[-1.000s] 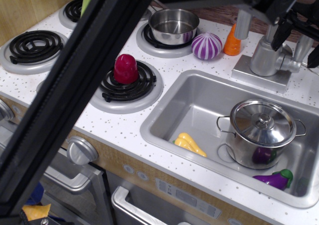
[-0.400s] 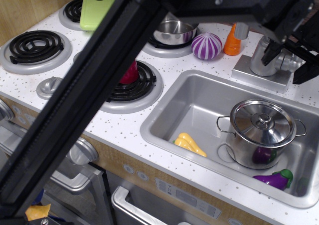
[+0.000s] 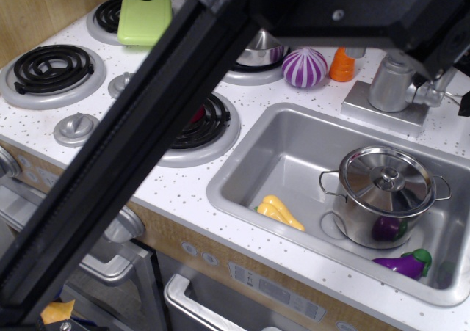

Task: Turn lever vertical to front

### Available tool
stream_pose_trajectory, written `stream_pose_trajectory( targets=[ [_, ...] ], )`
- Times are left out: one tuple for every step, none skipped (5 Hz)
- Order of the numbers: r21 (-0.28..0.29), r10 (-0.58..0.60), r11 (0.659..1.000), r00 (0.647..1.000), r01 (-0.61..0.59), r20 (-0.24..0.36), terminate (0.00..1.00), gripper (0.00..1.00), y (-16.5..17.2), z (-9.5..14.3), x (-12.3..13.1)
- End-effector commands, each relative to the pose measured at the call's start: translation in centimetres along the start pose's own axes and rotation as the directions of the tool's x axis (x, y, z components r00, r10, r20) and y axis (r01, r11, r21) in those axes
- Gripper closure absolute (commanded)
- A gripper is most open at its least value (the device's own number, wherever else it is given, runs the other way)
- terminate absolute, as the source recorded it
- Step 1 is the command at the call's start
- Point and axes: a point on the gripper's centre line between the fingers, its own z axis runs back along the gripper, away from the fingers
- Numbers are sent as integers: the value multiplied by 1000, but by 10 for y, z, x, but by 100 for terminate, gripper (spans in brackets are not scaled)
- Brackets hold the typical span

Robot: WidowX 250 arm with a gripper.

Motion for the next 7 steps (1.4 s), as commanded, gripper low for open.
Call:
stream_pose_trajectory(
  targets=[
    [-34,47,998,992,-43,120,0,0,20,34,34],
    [-43,52,998,990,-47,128,0,0,21,33,41],
    [-64,76,996,990,-68,119,0,0,21,31,45],
    [-99,103,991,990,-93,98,0,100,19,27,43],
    [-140,166,977,986,-161,21,0,100,16,29,31],
    [-153,228,960,972,-235,-60,0,100,7,31,14],
    [-161,255,949,959,-272,-120,0,100,-4,23,-5]
  ],
)
